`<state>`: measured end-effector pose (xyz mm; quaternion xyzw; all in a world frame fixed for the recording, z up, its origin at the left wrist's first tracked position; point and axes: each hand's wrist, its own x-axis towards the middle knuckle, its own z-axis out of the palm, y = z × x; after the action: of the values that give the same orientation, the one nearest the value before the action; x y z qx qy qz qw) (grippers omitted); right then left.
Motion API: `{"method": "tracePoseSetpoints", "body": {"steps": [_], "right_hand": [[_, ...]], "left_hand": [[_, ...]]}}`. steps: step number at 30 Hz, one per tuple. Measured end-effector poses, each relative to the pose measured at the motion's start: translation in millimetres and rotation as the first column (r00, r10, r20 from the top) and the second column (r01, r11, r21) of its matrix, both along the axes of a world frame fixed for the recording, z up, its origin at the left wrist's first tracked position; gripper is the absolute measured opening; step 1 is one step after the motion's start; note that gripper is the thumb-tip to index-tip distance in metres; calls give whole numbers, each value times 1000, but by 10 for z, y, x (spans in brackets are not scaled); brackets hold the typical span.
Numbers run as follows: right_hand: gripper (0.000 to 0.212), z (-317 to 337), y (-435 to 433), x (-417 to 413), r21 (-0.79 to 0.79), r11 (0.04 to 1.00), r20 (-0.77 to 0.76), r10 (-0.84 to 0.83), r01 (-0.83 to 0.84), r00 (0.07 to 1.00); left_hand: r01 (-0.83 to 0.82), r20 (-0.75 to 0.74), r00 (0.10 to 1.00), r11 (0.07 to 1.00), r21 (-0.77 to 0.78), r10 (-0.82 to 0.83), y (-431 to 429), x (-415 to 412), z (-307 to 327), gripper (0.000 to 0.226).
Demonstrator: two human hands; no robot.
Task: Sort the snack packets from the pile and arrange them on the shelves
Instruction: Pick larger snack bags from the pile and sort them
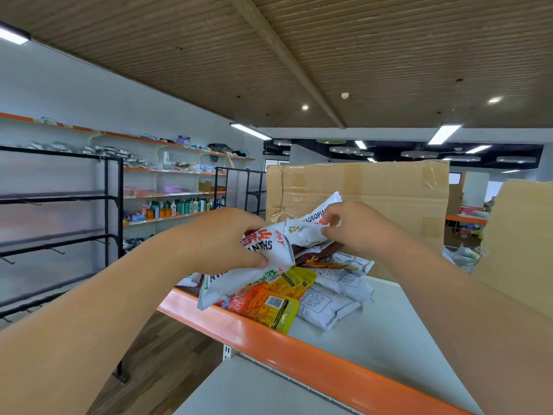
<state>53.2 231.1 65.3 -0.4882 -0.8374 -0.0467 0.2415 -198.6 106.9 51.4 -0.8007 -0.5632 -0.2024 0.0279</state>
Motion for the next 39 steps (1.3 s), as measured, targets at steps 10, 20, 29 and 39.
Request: {"method": "tracePoseSetpoints", "body": {"steps": [10, 20, 29, 39], "right_hand": [[27, -212, 255, -270, 169, 982, 273, -125, 81, 954], [23, 124, 18, -102, 365, 930, -108, 2, 38, 994], [11, 825, -504, 864, 307, 938, -306, -65, 163, 950], [13, 663, -970, 2275, -7, 903, -114, -427, 429, 897]], "left_hand": [[-104, -21, 994, 994, 45, 105, -15, -109, -68, 22], [-119, 87, 990, 991, 55, 114, -82, -135, -30, 17], [-4, 189, 982, 992, 125, -20, 181, 510, 179, 18], [202, 189, 962, 979, 1, -198, 503, 1984, 190, 29]]}}
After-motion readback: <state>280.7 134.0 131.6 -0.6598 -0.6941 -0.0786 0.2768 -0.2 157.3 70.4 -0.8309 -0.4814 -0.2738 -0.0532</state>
